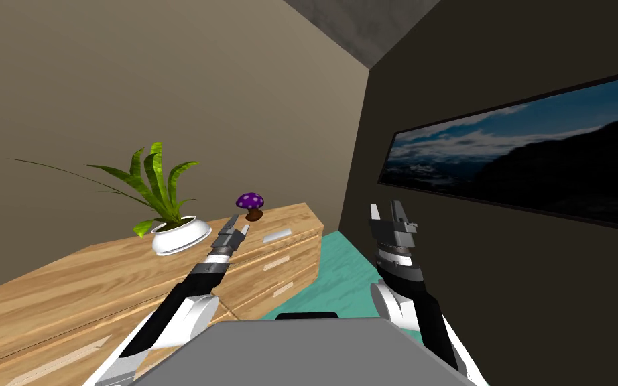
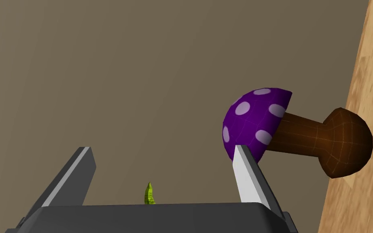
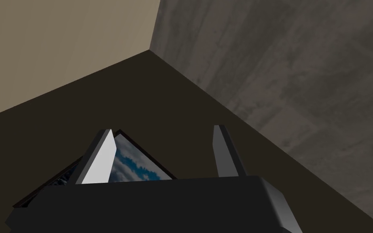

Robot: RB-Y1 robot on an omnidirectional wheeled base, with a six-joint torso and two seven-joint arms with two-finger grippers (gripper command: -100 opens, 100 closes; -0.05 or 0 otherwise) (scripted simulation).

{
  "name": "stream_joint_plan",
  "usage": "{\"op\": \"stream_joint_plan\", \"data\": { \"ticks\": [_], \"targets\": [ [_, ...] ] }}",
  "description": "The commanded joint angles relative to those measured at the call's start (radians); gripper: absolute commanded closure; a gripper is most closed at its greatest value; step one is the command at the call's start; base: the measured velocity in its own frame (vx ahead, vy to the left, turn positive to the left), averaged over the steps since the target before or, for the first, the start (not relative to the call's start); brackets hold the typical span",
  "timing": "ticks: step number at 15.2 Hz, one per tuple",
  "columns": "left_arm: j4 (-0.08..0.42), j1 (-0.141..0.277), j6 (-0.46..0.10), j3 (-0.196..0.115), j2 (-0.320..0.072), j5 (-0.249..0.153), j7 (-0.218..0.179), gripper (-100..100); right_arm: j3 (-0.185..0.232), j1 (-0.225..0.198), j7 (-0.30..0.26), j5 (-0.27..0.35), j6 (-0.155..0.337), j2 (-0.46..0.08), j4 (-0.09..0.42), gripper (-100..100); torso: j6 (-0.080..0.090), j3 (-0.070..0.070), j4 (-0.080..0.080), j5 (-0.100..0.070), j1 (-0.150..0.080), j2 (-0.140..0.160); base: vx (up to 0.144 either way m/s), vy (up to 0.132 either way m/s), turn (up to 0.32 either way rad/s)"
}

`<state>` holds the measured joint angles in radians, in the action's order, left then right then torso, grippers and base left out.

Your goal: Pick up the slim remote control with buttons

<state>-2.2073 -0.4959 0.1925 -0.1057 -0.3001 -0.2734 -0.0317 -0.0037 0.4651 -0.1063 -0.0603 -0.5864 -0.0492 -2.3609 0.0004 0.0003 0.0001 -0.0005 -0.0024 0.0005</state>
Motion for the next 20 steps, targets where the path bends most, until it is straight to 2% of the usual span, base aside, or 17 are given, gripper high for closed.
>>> {"op": "stream_joint_plan", "data": {
  "ticks": [1,2,4,5,6,8,9,11,12,13,15,16,17,20],
  "targets": [
    [0.004,-0.003,-0.039,-0.004,-0.009,-0.008,-0.008,-100,0.0,0.0,0.0,0.0,0.0,0.0,0.0,0,0.0,0.0,0.0,0.0,0.0,0.0,-0.005,-0.029,-0.035],
    [0.016,0.003,-0.068,-0.021,-0.038,-0.033,-0.029,-100,0.0,0.0,0.0,0.0,0.0,0.0,0.0,0,0.0,0.0,0.0,0.0,0.0,0.0,-0.004,-0.037,-0.11],
    [0.016,0.003,-0.104,-0.021,-0.038,-0.033,-0.029,-100,0.0,0.0,0.0,0.0,0.0,0.0,0.0,0,0.0,0.0,0.0,0.0,0.0,0.0,0.0,-0.032,-0.079],
    [0.016,0.003,-0.104,-0.021,-0.038,-0.033,-0.029,-100,0.0,0.0,0.0,0.0,0.0,0.0,0.0,0,0.0,0.0,0.0,0.0,0.0,0.0,-0.001,-0.016,0.011],
    [0.027,0.01,-0.141,-0.039,-0.067,-0.059,-0.051,-100,0.0,0.0,0.0,0.0,0.0,0.0,0.0,0,0.0,0.0,0.0,0.0,0.001,0.0,-0.003,-0.025,-0.106],
    [0.027,0.01,-0.173,-0.039,-0.067,-0.059,-0.051,-100,0.0,0.0,0.0,0.0,0.0,0.0,0.0,0,0.0,0.0,0.0,0.0,0.001,0.0,-0.004,-0.028,-0.083],
    [0.04,0.017,-0.197,-0.057,-0.096,-0.086,-0.073,-100,0.0,0.0,0.0,0.0,0.0,0.0,0.0,0,0.0,0.0,0.0,0.0,0.001,0.0,-0.007,-0.033,-0.116],
    [0.04,0.017,-0.24,-0.057,-0.096,-0.086,-0.073,-100,0.0,0.0,0.0,0.0,0.0,0.0,0.0,0,0.0,0.0,0.0,0.0,0.0,0.0,-0.001,-0.036,-0.087],
    [0.04,0.017,-0.243,-0.057,-0.096,-0.086,-0.073,-100,0.0,0.0,0.0,0.0,0.0,0.0,0.0,0,0.0,0.0,0.0,0.0,0.0,0.0,0.001,-0.02,0.002],
    [0.053,0.024,-0.277,-0.076,-0.125,-0.114,-0.097,-100,0.0,0.0,0.0,0.0,0.0,0.0,0.0,0,-0.001,0.0,0.0,0.0,0.001,0.0,-0.001,-0.032,-0.103],
    [0.053,0.024,-0.316,-0.076,-0.125,-0.114,-0.097,-100,0.0,0.0,0.0,0.0,0.0,0.0,0.0,0,0.0,0.0,0.0,0.0,0.0,0.0,-0.001,-0.031,-0.1],
    [0.053,0.024,-0.316,-0.076,-0.125,-0.114,-0.097,-100,0.0,0.0,0.0,0.0,0.0,0.0,0.0,0,0.0,0.0,0.0,0.0,0.001,0.0,0.001,-0.014,0.005],
    [0.066,0.031,-0.352,-0.096,-0.154,-0.142,-0.121,-100,0.0,0.0,0.0,0.0,0.0,0.0,0.0,0,-0.001,0.0,0.0,0.0,0.001,0.0,0.003,-0.03,-0.109],
    [0.066,0.031,-0.391,-0.096,-0.154,-0.142,-0.121,-100,0.0,0.0,0.0,0.0,0.0,0.0,0.0,0,0.0,0.0,0.0,0.0,0.0,0.0,0.002,-0.026,-0.064]
  ]
}}
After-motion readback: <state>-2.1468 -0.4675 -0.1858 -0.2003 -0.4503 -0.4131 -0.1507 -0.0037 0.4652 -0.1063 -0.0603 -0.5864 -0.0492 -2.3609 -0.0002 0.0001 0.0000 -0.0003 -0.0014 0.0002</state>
